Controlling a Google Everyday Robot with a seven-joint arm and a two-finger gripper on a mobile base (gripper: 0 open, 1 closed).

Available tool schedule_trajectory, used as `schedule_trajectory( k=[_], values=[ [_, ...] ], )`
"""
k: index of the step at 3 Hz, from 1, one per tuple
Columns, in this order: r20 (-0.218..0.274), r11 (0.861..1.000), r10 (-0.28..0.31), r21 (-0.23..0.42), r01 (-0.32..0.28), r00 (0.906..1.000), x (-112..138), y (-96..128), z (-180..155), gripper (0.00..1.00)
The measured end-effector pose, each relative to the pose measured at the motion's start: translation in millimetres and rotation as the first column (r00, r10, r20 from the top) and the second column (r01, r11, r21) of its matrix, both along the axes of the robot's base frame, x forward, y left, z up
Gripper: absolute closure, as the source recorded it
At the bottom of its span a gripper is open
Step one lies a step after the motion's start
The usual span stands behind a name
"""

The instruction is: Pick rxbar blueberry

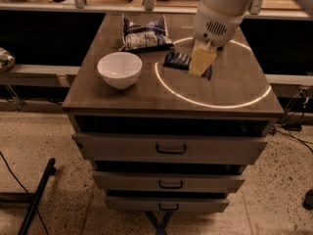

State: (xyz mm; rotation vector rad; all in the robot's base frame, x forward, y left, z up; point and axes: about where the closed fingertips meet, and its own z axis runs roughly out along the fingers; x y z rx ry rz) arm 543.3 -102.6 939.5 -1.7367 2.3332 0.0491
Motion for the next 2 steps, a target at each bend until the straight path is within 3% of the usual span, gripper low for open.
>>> schedule_trajectory(
  k=[1,2],
  values=[
    [0.083,1.0,0.024,0.008,-0.025,0.9963,26,-3,47,1.0],
    [0.148,0.999,0.02,0.036,-0.025,0.9889,39,0,68,1.0]
  ],
)
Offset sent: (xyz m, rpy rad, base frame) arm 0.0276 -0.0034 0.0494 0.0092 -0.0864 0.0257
